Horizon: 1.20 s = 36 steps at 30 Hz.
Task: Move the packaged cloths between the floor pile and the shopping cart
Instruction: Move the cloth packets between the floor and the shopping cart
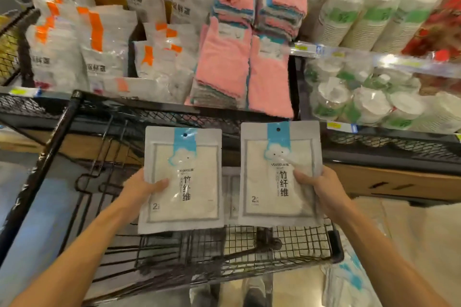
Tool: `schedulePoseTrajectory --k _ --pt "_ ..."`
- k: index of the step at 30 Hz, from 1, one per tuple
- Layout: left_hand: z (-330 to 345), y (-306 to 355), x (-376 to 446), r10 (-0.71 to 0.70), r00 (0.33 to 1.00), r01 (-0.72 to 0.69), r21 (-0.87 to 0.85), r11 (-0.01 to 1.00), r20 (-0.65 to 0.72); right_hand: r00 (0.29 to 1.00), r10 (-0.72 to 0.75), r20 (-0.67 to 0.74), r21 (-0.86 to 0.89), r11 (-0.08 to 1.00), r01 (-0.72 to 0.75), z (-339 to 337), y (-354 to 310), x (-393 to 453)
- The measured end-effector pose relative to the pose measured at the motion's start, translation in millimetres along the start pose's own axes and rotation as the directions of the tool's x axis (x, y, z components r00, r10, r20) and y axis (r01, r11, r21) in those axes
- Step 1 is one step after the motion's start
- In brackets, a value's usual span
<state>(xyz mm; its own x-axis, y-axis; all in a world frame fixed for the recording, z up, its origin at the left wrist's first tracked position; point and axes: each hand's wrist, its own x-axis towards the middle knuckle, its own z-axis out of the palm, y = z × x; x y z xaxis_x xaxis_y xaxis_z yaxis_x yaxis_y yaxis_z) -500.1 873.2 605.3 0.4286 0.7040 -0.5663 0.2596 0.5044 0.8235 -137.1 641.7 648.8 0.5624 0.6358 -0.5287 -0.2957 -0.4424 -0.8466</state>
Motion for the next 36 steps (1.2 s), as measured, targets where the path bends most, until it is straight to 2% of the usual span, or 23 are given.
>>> schedulePoseTrajectory --k 8,14,20,24,28,30,31,33,36 --pt "13.9 -84.5 84.8 -0.155 0.988 0.154 0.054 0.987 0.022 0.982 0.188 -0.037 -0.045 0.981 -0.189 13.8 101.3 74.6" --pt "22.8 -147.7 149.2 -0.238 0.971 0.236 0.096 0.967 0.013 0.961 0.274 -0.037 -0.043 0.960 -0.276 17.7 169.8 138.0" --pt "33.2 -204.0 208.0 -0.285 0.957 0.289 0.096 0.952 -0.054 0.954 0.289 -0.085 -0.063 0.954 -0.294 28.2 231.8 196.6" --pt "30.7 -233.3 231.8 -0.308 0.951 0.307 0.080 0.948 -0.007 0.950 0.297 -0.097 -0.124 0.943 -0.308 36.9 262.3 220.9" --pt "33.8 -248.9 242.8 -0.272 0.962 0.272 0.072 0.960 -0.006 0.954 0.268 -0.133 -0.114 0.952 -0.283 40.6 282.8 230.0" --pt "38.7 -254.1 246.6 -0.236 0.969 0.243 0.125 0.962 -0.074 0.958 0.250 -0.138 -0.118 0.957 -0.266 43.9 289.6 231.6" --pt "41.7 -256.3 247.7 -0.217 0.967 0.239 0.178 0.955 -0.136 0.961 0.228 -0.154 -0.149 0.956 -0.251 46.9 292.8 232.4" --pt "47.8 -261.2 248.5 -0.180 0.951 0.247 0.271 0.930 -0.251 0.967 0.134 -0.216 -0.319 0.926 -0.200 54.7 295.5 232.7" --pt "51.4 -268.4 245.4 -0.115 0.946 0.229 0.373 0.899 -0.303 0.963 -0.027 -0.269 -0.490 0.864 -0.112 69.2 298.1 226.2"
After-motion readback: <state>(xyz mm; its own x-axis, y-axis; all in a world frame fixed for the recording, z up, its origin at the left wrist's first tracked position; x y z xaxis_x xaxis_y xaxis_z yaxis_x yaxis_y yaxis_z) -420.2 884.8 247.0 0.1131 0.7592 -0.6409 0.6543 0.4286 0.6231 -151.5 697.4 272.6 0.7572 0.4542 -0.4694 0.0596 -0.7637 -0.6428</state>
